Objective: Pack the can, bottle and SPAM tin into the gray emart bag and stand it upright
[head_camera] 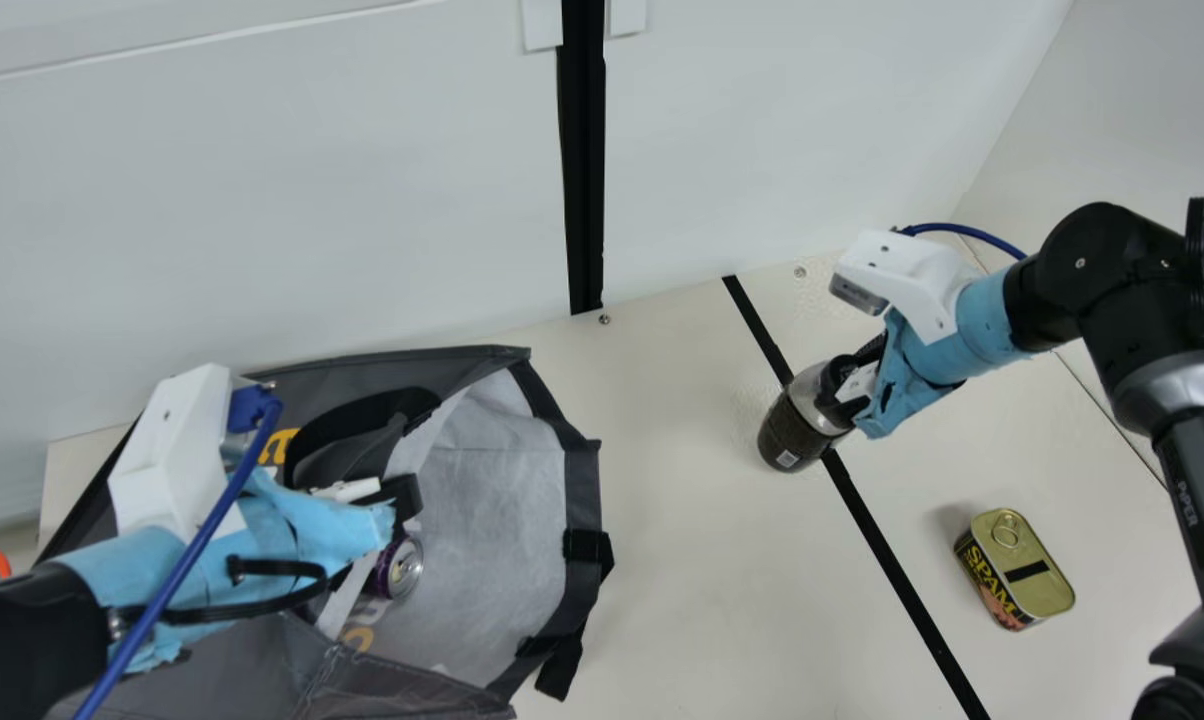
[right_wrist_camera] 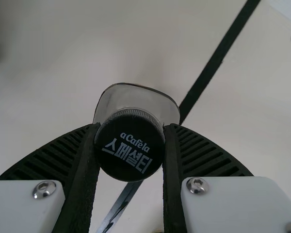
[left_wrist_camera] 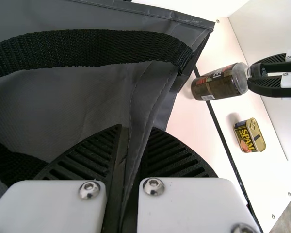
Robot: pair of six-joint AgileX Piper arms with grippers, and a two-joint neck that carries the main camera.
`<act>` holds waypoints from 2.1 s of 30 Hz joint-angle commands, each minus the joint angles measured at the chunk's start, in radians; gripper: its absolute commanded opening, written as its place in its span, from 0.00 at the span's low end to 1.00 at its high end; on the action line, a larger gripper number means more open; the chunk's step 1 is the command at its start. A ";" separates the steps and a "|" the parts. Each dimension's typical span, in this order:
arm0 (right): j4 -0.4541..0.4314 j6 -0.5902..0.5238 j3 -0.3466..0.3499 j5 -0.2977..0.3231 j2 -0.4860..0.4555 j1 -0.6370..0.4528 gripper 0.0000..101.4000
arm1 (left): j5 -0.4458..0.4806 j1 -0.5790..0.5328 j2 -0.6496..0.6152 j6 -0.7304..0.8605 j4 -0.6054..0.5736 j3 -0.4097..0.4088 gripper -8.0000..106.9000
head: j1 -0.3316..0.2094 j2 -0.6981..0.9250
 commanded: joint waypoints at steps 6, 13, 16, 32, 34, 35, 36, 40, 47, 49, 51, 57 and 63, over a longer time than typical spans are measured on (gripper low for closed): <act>0.014 -0.014 0.022 0.000 -0.029 0.041 0.00 | 0.000 0.000 0.000 0.000 0.000 0.000 0.00 | -0.023 -0.002; 0.020 -0.022 0.051 0.000 -0.062 0.095 0.00 | 0.000 0.000 0.000 0.000 0.000 0.000 0.00 | -0.023 -0.002; 0.022 -0.023 0.060 0.000 -0.075 0.119 0.00 | 0.000 0.000 0.000 0.000 0.000 0.000 0.00 | -0.023 -0.002; 0.049 -0.015 0.090 0.000 -0.145 0.214 0.00 | 0.000 0.000 0.000 0.000 0.000 0.000 0.00 | -0.023 -0.002; 0.052 -0.015 0.091 0.000 -0.150 0.220 0.00 | 0.000 0.000 0.000 0.000 0.000 0.000 0.00 | -0.023 -0.002; 0.054 -0.015 0.093 0.000 -0.154 0.222 0.00 | 0.000 0.000 0.000 0.000 0.000 0.000 0.00 | -0.023 -0.002; 0.055 -0.017 0.096 0.000 -0.157 0.224 0.00 | 0.000 0.000 0.000 0.000 0.000 0.000 0.00 | -0.023 -0.002; 0.056 -0.030 0.108 0.000 -0.166 0.233 0.00 | 0.000 0.000 0.000 0.000 0.000 0.000 0.00 | -0.023 -0.002; 0.057 -0.060 0.138 0.000 -0.185 0.248 0.00 | 0.000 0.000 0.000 0.000 0.000 0.000 0.00 | -0.023 -0.002; 0.055 -0.070 0.147 0.000 -0.190 0.249 0.00 | 0.000 0.000 0.000 0.000 0.000 0.000 0.00 | -0.023 -0.002; 0.053 -0.081 0.155 0.000 -0.193 0.248 0.00 | 0.000 0.000 0.000 0.000 0.000 0.000 0.00 | -0.023 -0.002; 0.051 -0.114 0.178 0.000 -0.204 0.238 0.00 | 0.000 0.000 0.000 0.000 0.000 0.000 0.00 | -0.023 -0.002; 0.064 -0.130 0.198 0.000 -0.223 0.247 0.00 | 0.000 0.000 0.000 0.000 0.000 0.000 0.00 | -0.023 -0.002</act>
